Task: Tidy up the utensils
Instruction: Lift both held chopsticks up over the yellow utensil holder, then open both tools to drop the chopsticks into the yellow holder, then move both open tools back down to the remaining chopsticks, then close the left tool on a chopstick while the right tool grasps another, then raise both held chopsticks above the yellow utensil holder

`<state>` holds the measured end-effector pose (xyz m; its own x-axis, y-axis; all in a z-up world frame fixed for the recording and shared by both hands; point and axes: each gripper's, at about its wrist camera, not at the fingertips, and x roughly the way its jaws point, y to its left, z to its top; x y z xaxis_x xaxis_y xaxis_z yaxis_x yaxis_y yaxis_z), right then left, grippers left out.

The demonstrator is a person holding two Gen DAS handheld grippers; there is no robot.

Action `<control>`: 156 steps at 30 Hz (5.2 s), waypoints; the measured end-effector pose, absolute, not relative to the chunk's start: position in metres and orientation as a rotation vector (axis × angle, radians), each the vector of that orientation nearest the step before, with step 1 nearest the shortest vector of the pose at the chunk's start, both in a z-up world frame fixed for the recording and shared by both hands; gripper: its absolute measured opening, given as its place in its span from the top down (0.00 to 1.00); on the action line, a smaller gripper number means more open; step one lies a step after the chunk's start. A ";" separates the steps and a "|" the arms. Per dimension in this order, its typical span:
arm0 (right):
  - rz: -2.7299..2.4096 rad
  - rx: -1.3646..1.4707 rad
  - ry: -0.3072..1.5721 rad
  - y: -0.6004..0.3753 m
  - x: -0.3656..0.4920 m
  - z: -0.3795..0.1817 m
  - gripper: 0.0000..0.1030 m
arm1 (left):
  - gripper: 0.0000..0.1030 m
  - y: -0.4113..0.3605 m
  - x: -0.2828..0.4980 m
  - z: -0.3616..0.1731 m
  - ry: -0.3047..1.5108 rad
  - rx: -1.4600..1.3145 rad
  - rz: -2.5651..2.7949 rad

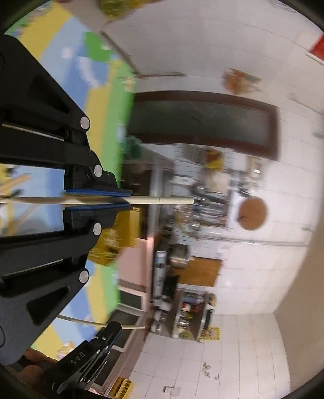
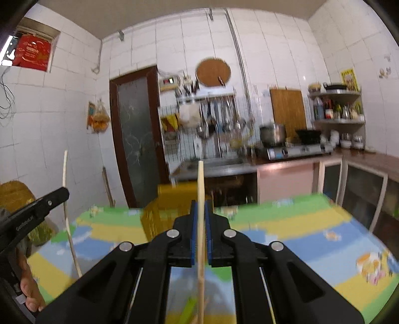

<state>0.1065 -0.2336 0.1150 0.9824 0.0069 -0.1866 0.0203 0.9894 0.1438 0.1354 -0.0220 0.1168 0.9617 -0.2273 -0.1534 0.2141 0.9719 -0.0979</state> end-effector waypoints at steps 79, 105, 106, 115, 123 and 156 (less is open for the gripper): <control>-0.203 0.172 0.827 -0.226 0.146 -0.042 0.27 | 0.05 0.010 0.198 -0.065 0.865 -0.003 -0.026; -0.242 0.139 0.907 -0.209 0.150 -0.051 0.29 | 0.04 0.001 0.208 -0.078 0.940 0.043 -0.022; -0.245 0.148 0.907 -0.209 0.150 -0.051 0.30 | 0.05 0.000 0.208 -0.078 0.940 0.045 -0.020; -0.243 0.168 0.900 -0.203 0.145 -0.047 0.63 | 0.37 -0.015 0.200 -0.071 0.945 0.064 -0.034; -0.247 0.197 0.923 -0.200 0.157 -0.045 0.83 | 0.64 -0.022 0.209 -0.066 0.987 0.010 -0.063; -0.054 0.230 0.430 -0.224 0.085 0.046 0.94 | 0.96 0.003 0.133 0.039 0.521 -0.109 -0.115</control>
